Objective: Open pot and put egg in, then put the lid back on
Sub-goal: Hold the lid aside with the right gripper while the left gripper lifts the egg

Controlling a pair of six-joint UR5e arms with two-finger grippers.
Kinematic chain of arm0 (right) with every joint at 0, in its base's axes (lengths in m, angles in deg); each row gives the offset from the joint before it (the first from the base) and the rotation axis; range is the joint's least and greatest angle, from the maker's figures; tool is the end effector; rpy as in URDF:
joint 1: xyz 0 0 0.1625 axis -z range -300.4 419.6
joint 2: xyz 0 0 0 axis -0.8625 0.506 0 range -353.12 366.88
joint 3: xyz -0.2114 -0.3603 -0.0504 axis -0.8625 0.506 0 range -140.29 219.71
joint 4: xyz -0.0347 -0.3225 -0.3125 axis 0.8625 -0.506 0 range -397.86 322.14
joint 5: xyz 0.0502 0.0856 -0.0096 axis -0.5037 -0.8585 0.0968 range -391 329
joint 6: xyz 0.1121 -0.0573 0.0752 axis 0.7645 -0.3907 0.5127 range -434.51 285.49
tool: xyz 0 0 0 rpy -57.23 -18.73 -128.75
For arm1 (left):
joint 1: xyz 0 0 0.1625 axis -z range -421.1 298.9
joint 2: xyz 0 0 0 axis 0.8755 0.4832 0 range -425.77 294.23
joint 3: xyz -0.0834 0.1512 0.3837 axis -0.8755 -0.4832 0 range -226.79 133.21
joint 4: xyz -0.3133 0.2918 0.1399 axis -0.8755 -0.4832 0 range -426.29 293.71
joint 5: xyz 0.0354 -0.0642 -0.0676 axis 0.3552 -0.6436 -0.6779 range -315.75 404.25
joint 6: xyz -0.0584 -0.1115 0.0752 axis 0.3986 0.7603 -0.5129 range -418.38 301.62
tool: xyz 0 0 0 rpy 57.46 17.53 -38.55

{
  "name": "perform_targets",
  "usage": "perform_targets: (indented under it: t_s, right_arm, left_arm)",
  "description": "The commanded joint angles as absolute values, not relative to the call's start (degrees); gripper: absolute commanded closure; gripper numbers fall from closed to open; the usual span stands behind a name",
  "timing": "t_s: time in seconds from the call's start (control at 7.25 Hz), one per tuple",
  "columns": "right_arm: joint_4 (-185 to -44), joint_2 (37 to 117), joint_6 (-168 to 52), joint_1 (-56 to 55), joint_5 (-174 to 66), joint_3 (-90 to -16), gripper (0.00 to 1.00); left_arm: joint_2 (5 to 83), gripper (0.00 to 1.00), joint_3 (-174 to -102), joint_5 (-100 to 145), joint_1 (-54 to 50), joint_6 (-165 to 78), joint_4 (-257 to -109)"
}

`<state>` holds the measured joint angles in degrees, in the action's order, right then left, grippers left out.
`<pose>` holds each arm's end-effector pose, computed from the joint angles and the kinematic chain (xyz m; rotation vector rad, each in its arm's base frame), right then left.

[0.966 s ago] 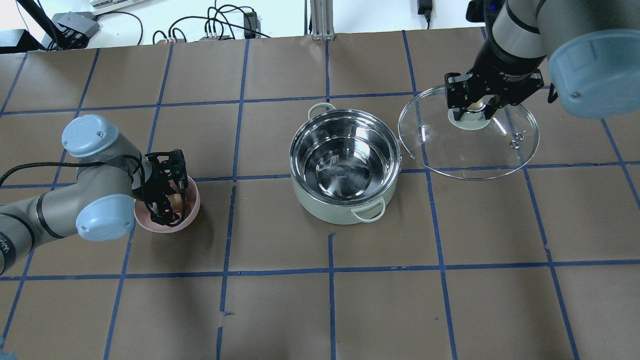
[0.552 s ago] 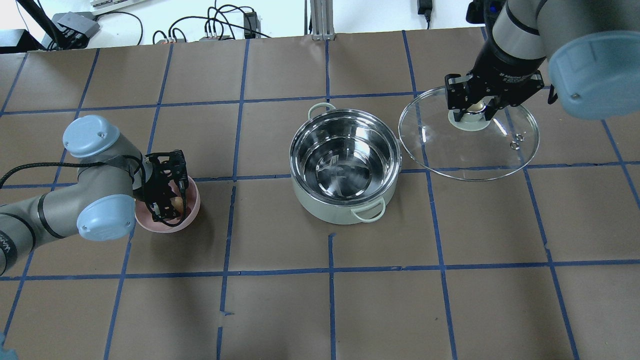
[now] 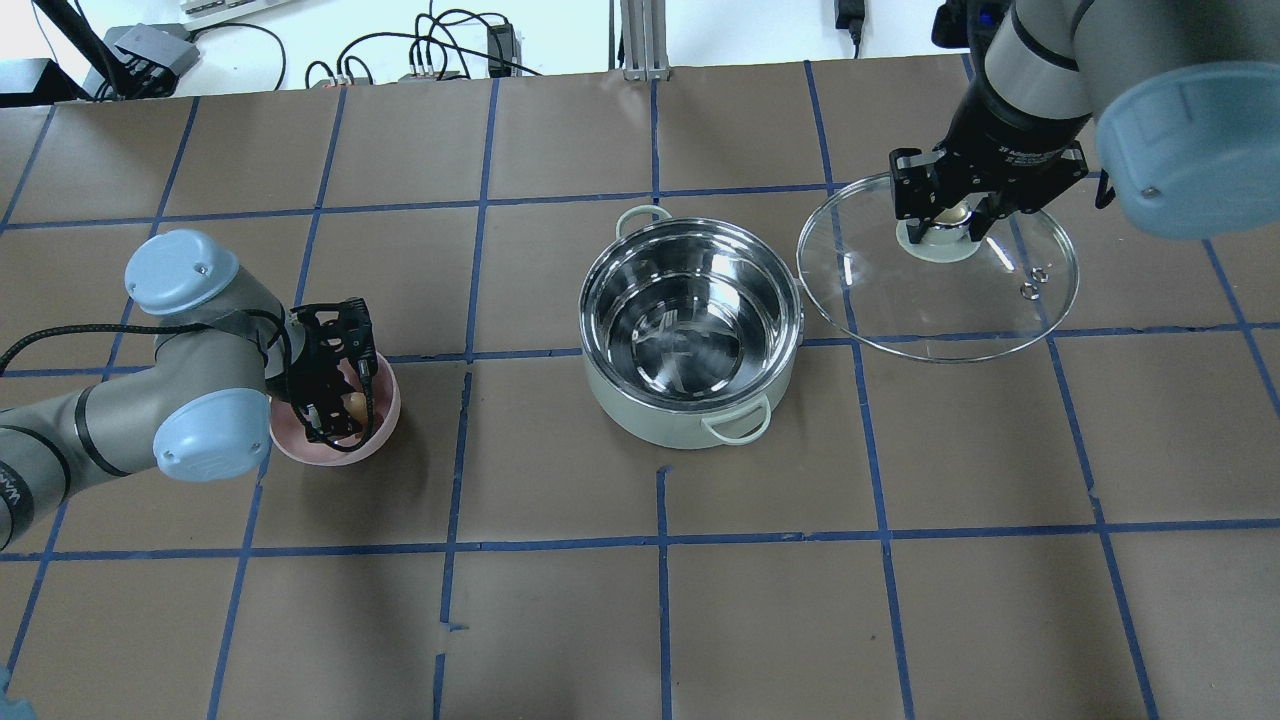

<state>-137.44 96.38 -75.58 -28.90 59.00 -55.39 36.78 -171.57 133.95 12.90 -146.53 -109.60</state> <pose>0.1190 -0.5448 0.4019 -0.0117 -3.1380 0.1090 0.0037 -0.4995 0.1092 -1.8430 -2.5296 -0.0041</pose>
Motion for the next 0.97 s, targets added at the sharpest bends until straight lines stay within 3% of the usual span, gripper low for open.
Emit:
perform_targets:
  t_s: [0.0, 0.41, 0.83]
  right_arm:
    - [-137.44, 96.35, -75.56, -28.91, 59.0, -55.39, 0.6]
    - [-137.44, 96.35, -75.65, -28.82, 59.0, -55.48, 0.6]
    - [-137.35, 96.35, -75.65, -28.82, 59.0, -55.48, 0.6]
  left_arm:
    - [35.93, 0.89, -170.9, 134.24, 12.9, -145.83, -109.62]
    - [30.32, 0.89, -167.49, 134.6, 14.47, -142.87, -115.82]
    - [28.88, 0.89, -154.69, 134.07, 22.36, -125.43, -129.45]
